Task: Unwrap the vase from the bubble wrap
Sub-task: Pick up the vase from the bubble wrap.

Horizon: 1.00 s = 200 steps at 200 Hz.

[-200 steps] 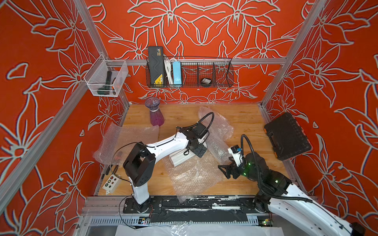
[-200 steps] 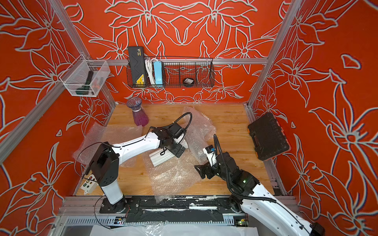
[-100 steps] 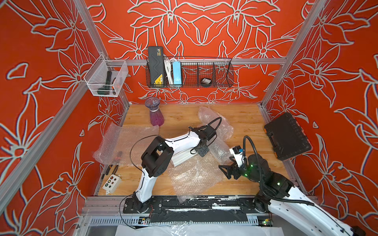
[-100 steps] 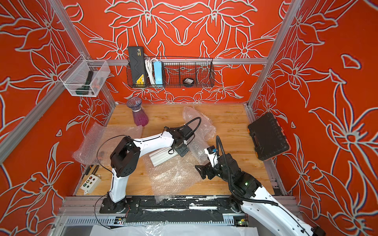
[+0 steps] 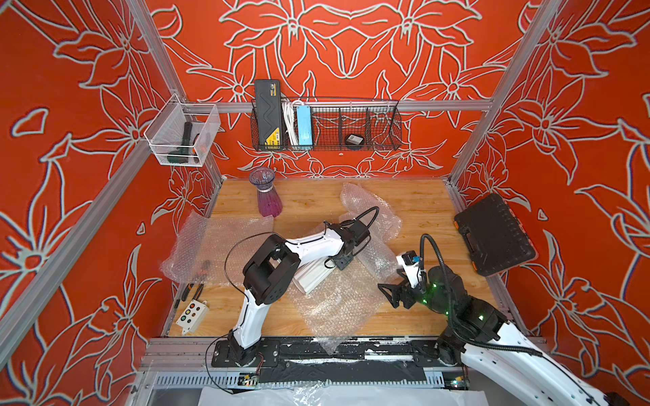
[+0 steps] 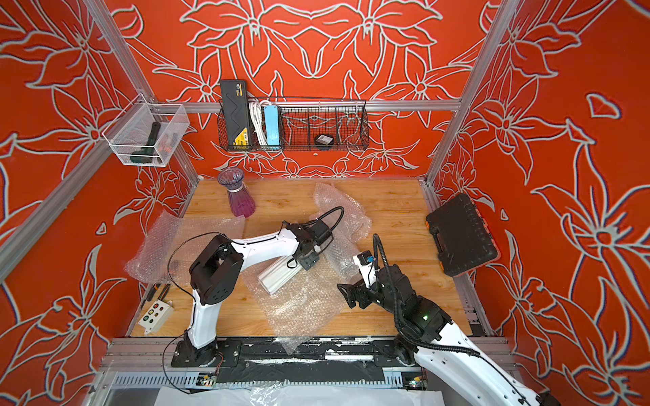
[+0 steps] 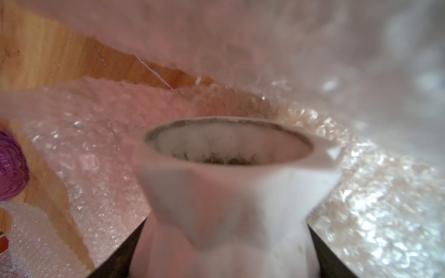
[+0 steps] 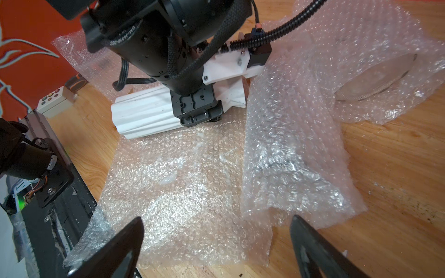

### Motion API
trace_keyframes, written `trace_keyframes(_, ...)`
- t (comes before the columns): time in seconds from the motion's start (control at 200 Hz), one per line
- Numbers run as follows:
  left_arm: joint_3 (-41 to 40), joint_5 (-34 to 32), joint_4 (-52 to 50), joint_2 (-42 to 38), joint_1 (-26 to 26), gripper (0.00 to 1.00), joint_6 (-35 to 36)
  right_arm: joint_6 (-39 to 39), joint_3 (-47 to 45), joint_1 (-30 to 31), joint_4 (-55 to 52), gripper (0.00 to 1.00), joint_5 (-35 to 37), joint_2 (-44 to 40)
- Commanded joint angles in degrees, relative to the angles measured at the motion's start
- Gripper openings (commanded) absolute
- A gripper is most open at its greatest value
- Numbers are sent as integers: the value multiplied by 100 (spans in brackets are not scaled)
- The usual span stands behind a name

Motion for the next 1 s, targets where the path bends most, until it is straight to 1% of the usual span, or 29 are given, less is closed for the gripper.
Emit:
trace_keyframes(0.0, -67, -84, -89, -386, -34, 51, -118, -18, 152, -25, -56, 95, 156, -35)
trace_keyframes(0.09, -126, -89, -122, -726, -30, 41, -162, -9, 163, -39, -46, 95, 151, -26)
trace_keyframes(0.225, -218, -61, -142, -1390, -36, 29, -259, -1, 202, -38, 3, 95, 119, 57)
trace_keyframes(0.375, -204, -23, -211, -2090, -38, 8, -421, 17, 264, -34, 87, 95, 73, 188)
trace_keyframes(0.465, -190, -61, -163, -2467, -29, 0, -513, 42, 291, -40, 131, 95, 46, 227)
trace_keyframes(0.621, -288, -229, 550, -2966, 106, 0, -735, 56, 353, -38, 227, 95, -32, 348)
trace_keyframes(0.721, -395, -129, 1263, -3237, 413, 0, -1021, 52, 454, -37, 195, 94, -111, 463)
trace_keyframes(0.781, -637, 41, 1956, -3465, 649, 0, -1192, 52, 504, -34, 167, 95, -131, 483)
trace_keyframes(0.886, -1610, 363, 4043, -3986, 1010, 0, -1294, 30, 575, -34, 156, 95, -159, 523)
trace_keyframes(0.941, -2037, 273, 4977, -4108, 1120, 0, -1241, 4, 624, -40, 142, 94, -181, 578)
trace_keyframes(0.996, -2390, 14, 5872, -4120, 1189, 0, -1078, -18, 684, -36, 136, 94, -196, 669)
